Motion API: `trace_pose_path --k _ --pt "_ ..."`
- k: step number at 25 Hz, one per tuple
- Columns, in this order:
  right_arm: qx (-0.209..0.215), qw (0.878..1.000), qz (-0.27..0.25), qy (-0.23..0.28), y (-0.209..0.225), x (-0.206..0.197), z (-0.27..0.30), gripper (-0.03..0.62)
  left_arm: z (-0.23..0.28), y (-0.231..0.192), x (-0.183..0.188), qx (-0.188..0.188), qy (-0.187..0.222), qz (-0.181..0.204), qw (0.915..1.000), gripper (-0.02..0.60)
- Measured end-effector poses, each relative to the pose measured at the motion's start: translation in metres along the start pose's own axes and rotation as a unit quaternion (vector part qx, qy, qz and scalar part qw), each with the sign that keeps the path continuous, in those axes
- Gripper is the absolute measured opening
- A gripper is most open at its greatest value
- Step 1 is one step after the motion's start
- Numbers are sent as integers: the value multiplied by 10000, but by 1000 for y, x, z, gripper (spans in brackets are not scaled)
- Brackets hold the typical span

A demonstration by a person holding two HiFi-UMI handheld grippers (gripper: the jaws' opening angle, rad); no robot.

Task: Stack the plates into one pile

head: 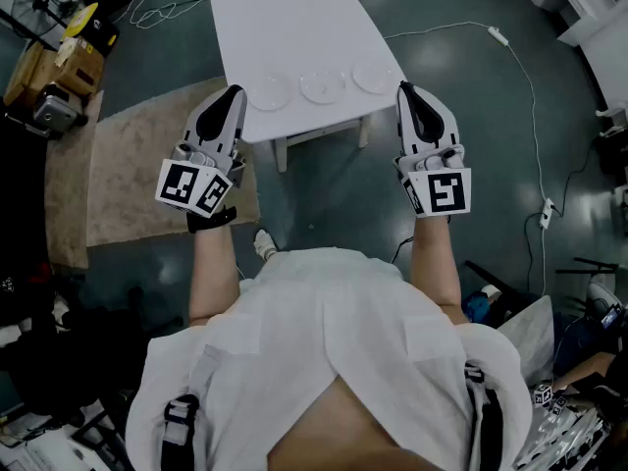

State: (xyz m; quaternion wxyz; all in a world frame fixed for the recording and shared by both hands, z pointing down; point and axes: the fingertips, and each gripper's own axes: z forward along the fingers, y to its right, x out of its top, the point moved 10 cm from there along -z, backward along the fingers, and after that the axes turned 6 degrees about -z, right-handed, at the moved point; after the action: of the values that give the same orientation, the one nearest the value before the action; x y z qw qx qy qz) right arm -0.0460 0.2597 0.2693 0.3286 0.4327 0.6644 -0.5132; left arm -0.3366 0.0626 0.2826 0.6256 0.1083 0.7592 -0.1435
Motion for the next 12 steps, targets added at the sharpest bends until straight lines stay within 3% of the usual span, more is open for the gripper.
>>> trace_pose_path --k 12 --pt "30 9999 60 131 -5 7 -4 26 -13 7 7 36 -7 64 10000 21"
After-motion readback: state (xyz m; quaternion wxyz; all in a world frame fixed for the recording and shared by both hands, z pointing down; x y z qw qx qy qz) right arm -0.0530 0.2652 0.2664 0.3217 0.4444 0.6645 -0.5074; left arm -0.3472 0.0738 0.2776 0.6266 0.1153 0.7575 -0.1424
